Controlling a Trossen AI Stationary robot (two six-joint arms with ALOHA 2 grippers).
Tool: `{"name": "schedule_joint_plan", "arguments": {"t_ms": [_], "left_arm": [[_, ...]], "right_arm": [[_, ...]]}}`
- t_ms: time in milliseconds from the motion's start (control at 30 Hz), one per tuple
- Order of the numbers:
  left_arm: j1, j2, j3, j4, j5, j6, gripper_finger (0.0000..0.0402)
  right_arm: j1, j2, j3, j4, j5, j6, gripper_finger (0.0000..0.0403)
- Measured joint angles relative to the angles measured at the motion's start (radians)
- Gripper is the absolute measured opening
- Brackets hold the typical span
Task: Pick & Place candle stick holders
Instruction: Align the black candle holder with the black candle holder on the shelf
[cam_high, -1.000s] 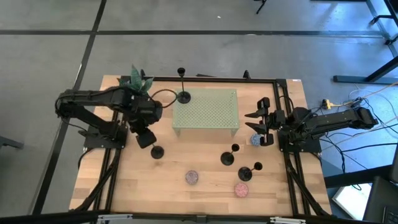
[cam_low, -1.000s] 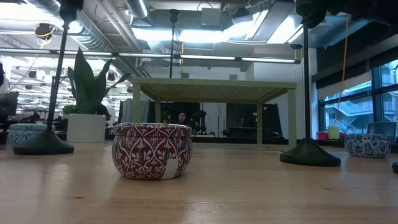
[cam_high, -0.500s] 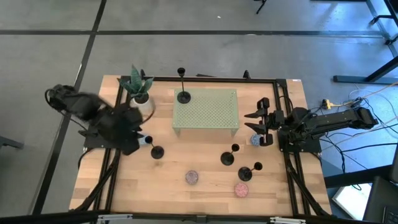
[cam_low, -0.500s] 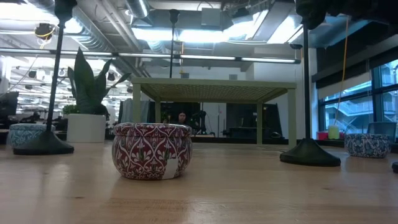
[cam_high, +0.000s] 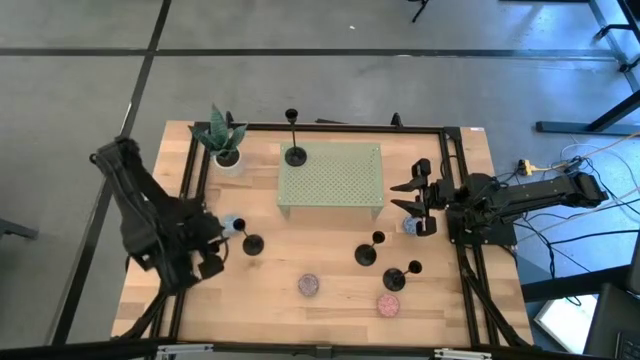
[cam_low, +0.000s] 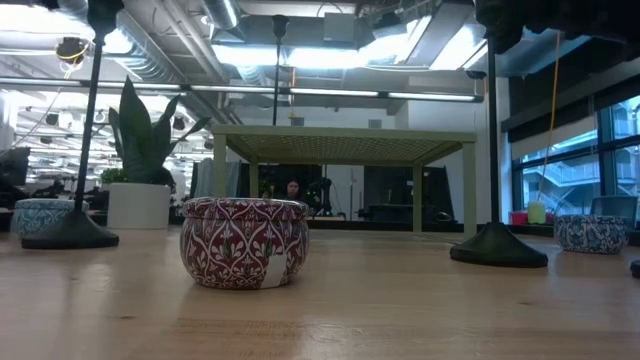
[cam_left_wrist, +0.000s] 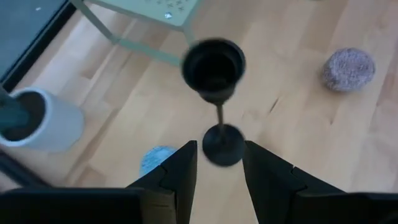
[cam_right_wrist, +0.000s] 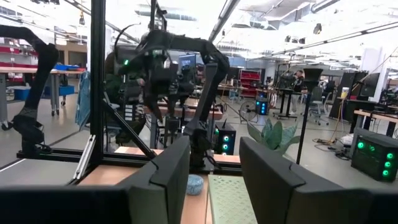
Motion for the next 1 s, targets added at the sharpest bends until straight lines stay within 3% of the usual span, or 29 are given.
{"name": "schedule_joint_plan", "arguments": {"t_ms": [267,433,633,1000], "left_arm": [[-0.109,0.017,-0.216,0.179,-0.191,-0.203,0.0125],[-0.117,0.017,-0.318,0.195,-0.245,-0.282,0.0125],[-0.116,0.017,-0.408,0.301,-0.332,-0.246,0.0125],[-0.116,0.017,-0.466,0.337,-0.509,-0.245,0.0125]], "right_arm": [[0.000,0.000,0.000,0.001,0.000,-0.010,0.0145],[0.000,0.000,0.000,0.004,0.008,-0.031,0.0145],[0.000,0.000,0.000,0.004,0.084,-0.031,0.0145],[0.000,0.000,0.000,0.004,0.087,-0.031,0.0145]]}}
